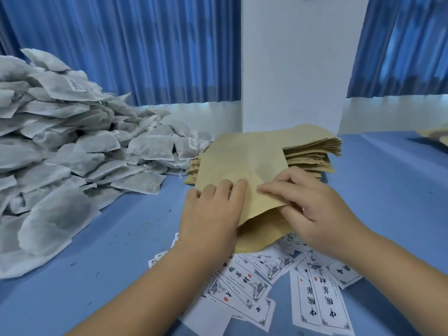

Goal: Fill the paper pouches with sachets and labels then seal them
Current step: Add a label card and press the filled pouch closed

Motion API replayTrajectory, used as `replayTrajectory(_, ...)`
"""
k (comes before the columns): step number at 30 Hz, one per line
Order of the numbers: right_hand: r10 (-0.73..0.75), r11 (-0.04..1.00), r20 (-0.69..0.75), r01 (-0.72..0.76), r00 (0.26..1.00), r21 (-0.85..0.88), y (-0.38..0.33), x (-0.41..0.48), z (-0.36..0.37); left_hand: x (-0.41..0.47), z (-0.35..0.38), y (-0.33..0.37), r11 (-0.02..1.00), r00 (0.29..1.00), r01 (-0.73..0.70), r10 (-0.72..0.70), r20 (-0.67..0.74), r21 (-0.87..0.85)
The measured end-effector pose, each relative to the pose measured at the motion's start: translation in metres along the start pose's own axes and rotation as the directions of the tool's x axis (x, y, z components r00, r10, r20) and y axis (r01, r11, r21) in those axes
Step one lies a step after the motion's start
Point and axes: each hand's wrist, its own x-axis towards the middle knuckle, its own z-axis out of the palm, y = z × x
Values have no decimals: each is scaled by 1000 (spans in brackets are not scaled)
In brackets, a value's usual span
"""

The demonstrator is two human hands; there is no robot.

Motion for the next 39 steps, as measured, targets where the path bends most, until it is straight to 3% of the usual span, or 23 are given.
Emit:
replayTrajectory(4, -54, 994, 91, 62, 994, -92, 5, -10, -6, 1, 3, -4, 997, 997, -73, 73, -6, -1)
replayTrajectory(8, -155, 945, 261, 220, 953, -243, 18, -27, -10, 5, 10, -16, 952, 953, -277, 290, 86, -132)
replayTrajectory(12, -124, 942, 341, 219, 932, -255, 28, -35, -14, 3, 5, -27, 889, 914, -359, 397, 87, -283)
replayTrajectory(14, -126, 938, 375, 234, 919, -258, 30, -35, -11, 1, 5, -26, 883, 905, -335, 399, 146, -329)
replayTrajectory(16, -111, 935, 434, 242, 894, -260, 32, -35, -6, 0, 8, -21, 905, 885, -250, 358, 297, -344)
replayTrajectory(20, 18, 959, 532, 135, 847, -248, 37, -38, -1, -3, 14, -15, 913, 753, -225, 384, 535, -339)
replayTrajectory(23, 59, 953, 535, 112, 843, -282, 36, -36, -2, -3, 11, -17, 895, 681, -133, 395, 617, -425)
replayTrajectory(28, 86, 951, 496, 77, 864, -299, 33, -37, -3, -2, 5, -12, 906, 633, -82, 369, 680, -416)
replayTrajectory(33, 12, 925, 440, 157, 898, -346, 16, -32, 2, -4, 4, -8, 914, 657, -51, 335, 676, -403)
replayTrajectory(36, 36, 907, 333, 110, 942, -407, 11, -32, 7, -5, 1, -5, 907, 741, -5, 286, 608, -420)
replayTrajectory(39, 24, 924, 126, 26, 992, -381, 14, -31, 11, -5, 0, -3, 943, 856, -33, 198, 478, -331)
